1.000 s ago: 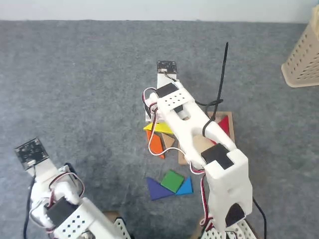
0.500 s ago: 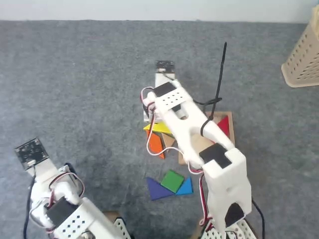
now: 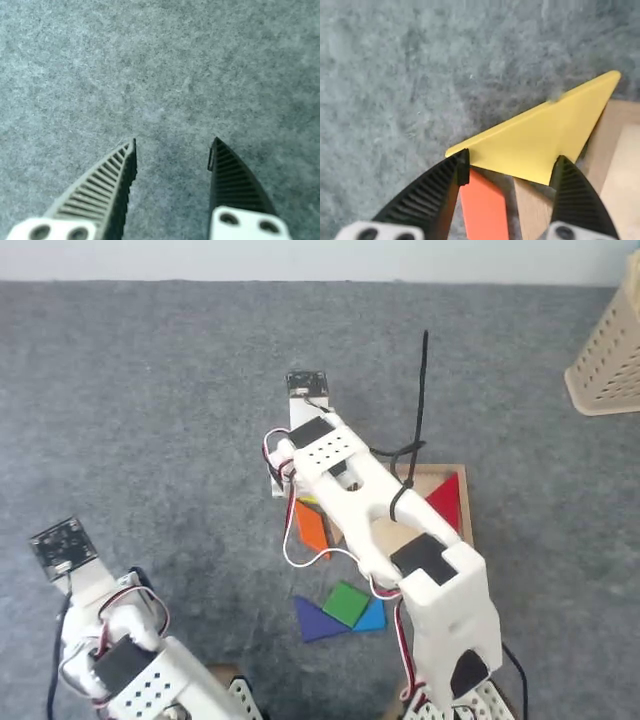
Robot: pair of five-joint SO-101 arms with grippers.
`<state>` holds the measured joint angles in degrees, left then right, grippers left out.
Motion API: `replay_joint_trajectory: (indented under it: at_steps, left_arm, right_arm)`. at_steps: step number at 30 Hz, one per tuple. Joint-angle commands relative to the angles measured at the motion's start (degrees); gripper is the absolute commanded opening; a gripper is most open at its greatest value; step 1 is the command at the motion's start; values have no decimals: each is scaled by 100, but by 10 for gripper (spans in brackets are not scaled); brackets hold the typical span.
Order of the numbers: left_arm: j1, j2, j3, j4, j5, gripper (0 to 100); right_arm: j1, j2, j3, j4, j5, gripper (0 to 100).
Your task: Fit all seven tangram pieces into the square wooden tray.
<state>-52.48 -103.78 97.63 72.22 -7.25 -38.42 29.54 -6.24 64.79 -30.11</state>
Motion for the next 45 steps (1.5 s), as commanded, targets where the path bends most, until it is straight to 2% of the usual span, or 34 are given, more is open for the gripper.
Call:
replay_joint_trajectory:
  at_steps: [1, 15, 19, 25, 29, 40, 45]
  left_arm:
    - [9, -62, -110, 18, 53, 225]
    - [9, -62, -110, 18, 53, 225]
    - [9, -62, -110, 18, 53, 225]
    - [9, -62, -110, 18, 53, 225]
    - [9, -62, -110, 18, 53, 225]
    - [9, -62, -110, 18, 53, 225]
    - [9, -62, -110, 18, 53, 225]
  right_arm:
    - [303, 207, -97, -251, -62, 254]
    - [462, -154, -88, 66, -70, 257]
    - [488, -198, -97, 84, -492, 259]
    - [347, -171, -97, 66, -589, 330]
    - [356, -171, -97, -40, -879, 329]
    - [444, 303, -88, -585, -870, 329]
    - [453, 541, -325, -462, -897, 319]
